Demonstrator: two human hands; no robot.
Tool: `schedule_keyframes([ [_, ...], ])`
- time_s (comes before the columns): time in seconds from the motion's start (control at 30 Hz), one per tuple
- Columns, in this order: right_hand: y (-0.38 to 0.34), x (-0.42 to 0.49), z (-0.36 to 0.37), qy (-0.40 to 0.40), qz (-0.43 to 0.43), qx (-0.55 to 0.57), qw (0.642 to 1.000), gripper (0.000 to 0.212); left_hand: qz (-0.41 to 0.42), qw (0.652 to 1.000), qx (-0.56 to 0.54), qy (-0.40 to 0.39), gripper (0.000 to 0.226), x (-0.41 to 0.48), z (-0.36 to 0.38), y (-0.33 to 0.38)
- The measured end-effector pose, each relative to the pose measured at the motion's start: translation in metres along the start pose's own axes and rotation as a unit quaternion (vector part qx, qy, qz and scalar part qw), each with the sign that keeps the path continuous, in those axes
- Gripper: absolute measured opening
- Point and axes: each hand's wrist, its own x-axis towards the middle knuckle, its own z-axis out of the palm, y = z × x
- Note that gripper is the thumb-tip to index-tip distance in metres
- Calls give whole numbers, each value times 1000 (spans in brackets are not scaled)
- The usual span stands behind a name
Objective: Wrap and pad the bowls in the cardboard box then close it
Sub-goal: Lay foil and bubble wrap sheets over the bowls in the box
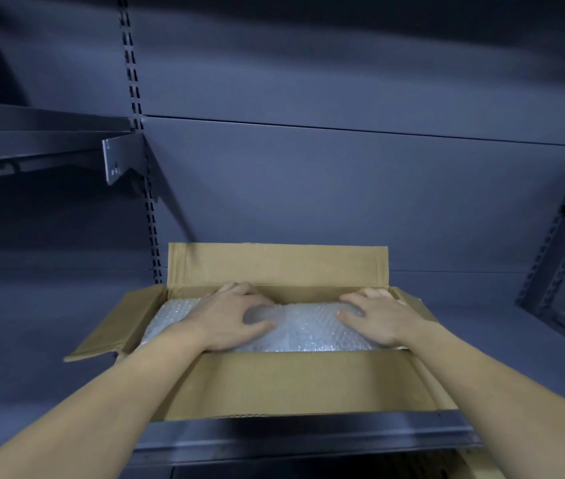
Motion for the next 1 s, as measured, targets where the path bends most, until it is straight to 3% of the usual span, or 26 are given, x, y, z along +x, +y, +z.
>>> schedule_keyframes([
  [0.27,2,-5,4,-75,38,24,996,70,-12,995,16,-94,64,23,19,43],
  [0.4,4,0,6,-85,37,9,996,71,-12,994,30,-106,64,24,20,43],
  [0.63,2,-1,2,-38,33,7,999,69,-30,1000,6,-5,54,13,6,27],
  [0.77,-15,2,0,19,6,-5,1000,64,-81,996,34,-4,55,-5,-3,-1],
  [1.0,-40,12,17,-84,-7,40,996,71,-143,986,-3,-89,69,-19,-5,-20],
])
